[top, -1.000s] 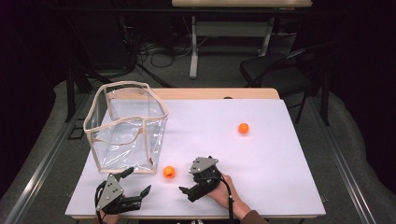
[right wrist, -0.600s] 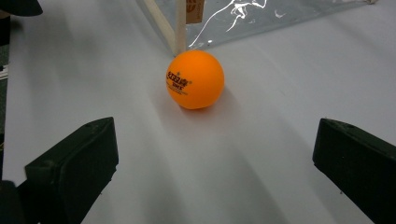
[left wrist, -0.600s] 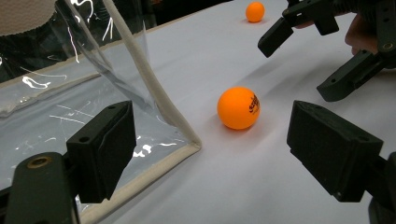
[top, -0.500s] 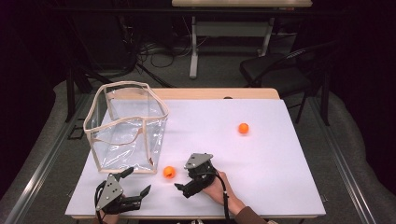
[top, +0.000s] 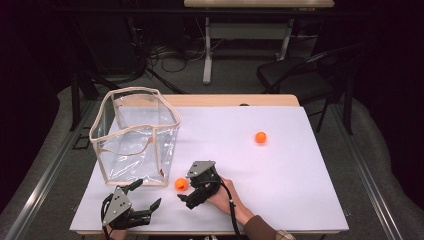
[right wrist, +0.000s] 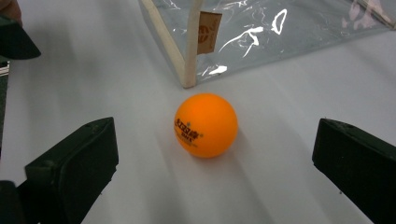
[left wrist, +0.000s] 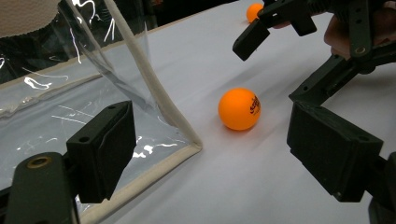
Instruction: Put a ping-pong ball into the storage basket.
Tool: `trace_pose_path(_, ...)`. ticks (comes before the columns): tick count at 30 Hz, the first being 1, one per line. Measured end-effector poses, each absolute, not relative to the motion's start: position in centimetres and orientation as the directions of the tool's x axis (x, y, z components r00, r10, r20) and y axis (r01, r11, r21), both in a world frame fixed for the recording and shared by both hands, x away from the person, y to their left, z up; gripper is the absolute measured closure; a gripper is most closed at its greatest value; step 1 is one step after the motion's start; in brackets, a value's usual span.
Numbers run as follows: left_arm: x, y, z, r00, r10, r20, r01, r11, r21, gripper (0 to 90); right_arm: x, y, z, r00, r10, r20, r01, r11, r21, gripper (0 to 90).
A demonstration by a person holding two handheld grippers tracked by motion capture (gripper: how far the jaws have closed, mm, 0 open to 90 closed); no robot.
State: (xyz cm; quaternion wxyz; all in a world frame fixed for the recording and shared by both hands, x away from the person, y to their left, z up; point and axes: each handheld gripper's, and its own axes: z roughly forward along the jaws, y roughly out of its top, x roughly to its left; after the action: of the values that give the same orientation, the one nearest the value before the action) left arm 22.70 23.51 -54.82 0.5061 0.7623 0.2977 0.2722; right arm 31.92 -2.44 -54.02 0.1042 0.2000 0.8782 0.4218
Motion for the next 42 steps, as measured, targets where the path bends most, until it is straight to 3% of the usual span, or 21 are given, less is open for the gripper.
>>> trace_pose_path(6,22.7,23.6,-54.8,0.673,0.731,0.112,0.179,-0.307,0.935,15.8,32.5,-1.8,-54.2,-0.894,0.447,-0.002,0.28,0.563,0.778,3.7)
trace_pose_path(14,22.7,23.7,-54.8,0.672,0.732,0.11,0.18,-0.305,0.935,15.8,32.6,-1.0,-54.5,-0.902,0.432,-0.021,0.268,0.597,0.756,27.1)
trace_pose_path(20,22.7,23.7,-54.8,0.673,0.732,0.108,0.181,-0.305,0.935,15.8,32.8,-0.8,-54.5,-0.905,0.424,-0.021,0.268,0.608,0.747,39.0)
trace_pose_path(33,22.8,23.7,-54.8,0.672,0.732,0.112,0.181,-0.309,0.934,15.8,33.0,-0.2,-55.1,-0.914,0.405,-0.018,0.274,0.648,0.71,49.8)
trace_pose_path(42,22.8,23.7,-54.8,0.672,0.732,0.109,0.184,-0.309,0.933,15.8,32.8,-0.2,-54.8,-0.915,0.402,-0.023,0.269,0.653,0.708,50.6)
